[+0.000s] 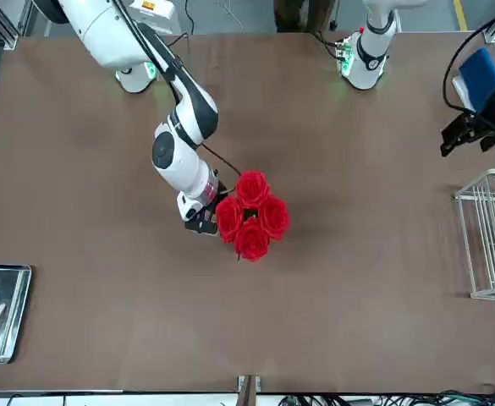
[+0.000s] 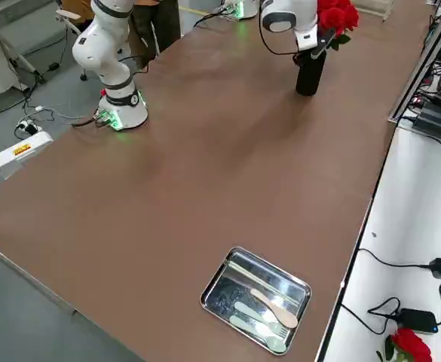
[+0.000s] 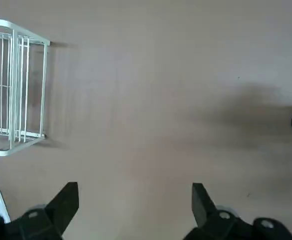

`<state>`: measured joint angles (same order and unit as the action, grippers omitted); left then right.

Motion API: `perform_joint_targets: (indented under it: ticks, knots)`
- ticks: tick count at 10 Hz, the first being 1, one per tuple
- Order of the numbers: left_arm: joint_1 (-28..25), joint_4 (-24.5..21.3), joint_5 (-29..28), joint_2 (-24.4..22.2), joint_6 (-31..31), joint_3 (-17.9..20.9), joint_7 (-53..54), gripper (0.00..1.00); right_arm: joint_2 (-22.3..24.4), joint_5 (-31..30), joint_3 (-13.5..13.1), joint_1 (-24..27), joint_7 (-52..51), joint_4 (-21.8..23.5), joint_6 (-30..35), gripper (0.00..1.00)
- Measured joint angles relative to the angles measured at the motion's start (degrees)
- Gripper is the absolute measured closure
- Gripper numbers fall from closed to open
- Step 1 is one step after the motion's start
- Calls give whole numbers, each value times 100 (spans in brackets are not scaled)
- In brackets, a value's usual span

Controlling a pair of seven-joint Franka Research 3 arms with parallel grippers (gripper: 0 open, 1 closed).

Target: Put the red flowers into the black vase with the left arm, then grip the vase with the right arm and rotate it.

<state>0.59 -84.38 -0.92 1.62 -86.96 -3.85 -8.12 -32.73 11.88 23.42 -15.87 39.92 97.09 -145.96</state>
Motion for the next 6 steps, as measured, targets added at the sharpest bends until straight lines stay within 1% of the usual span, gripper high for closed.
perform_joint_targets:
  ticks: [1,3,4,5,6]
  knots:
    - [0,6,0,0,0,-1,0,0,0,-69,0,-1,-8,-90,193,41]
    - [-1,7,5,0,0,-1,0,0,2,-304,1,-4,-6,-274,517,56]
    - [-27,7,41,0,0,1,0,0,3,-382,1,-5,-6,-295,561,65]
    - [-92,7,101,0,0,2,0,0,3,-446,1,-8,-6,-295,579,69]
    - [-142,6,159,2,0,4,2,0,-8,-458,1,-13,-6,-291,594,79]
